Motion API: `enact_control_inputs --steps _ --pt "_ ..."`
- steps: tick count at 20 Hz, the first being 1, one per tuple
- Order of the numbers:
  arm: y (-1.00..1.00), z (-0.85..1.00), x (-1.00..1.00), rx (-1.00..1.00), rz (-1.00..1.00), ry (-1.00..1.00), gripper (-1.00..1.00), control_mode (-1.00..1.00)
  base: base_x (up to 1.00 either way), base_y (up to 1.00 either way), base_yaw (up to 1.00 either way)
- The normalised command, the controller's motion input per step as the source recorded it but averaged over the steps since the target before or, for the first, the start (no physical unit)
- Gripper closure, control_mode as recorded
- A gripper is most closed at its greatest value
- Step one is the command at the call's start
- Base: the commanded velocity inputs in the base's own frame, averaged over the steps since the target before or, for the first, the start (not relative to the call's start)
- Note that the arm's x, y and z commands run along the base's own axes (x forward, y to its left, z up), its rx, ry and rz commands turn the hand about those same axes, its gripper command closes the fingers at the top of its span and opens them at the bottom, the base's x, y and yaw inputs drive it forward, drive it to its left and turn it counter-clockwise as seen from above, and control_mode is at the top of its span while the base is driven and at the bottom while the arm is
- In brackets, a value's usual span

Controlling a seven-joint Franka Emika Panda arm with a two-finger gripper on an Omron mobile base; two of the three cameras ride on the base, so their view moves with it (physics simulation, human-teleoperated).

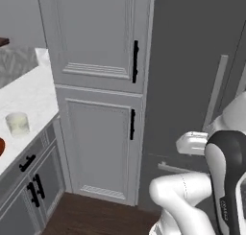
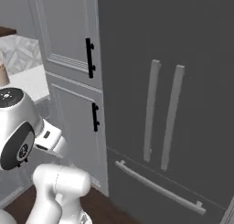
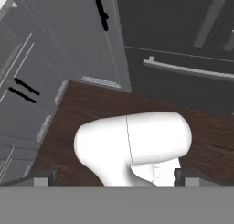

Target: Grab a lemon wedge from the fridge and one ice cube from the ice bowl, and put them in the glass of lemonade.

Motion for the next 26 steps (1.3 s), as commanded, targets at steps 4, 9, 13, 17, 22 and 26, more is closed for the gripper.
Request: enact_control_inputs --steps 4,9,13,17,22,26 --pt "0.0 0.0 0.0 0.0 0.0 0.0 -1.0 1.0 -0.73 -0.23 -0.58" --pt "0.0 0.0 0.0 0.0 0.0 0.0 -1.0 1.0 -0.63 -0.27 -0.58" --pt "0.0 0.0 0.0 0.0 0.0 0.0 -1.0 1.0 -0.54 -0.17 -0.5" --pt "0.0 0.0 0.0 0.0 0.0 0.0 -1.0 1.0 -0.45 0.0 -0.24" --pt "0.0 0.0 0.0 0.0 0.0 0.0 -1.0 1.0 -0.03 0.14 -0.02" --pt "0.0 0.0 0.0 0.0 0.0 0.0 -1.0 1.0 0.0 0.02 0.0"
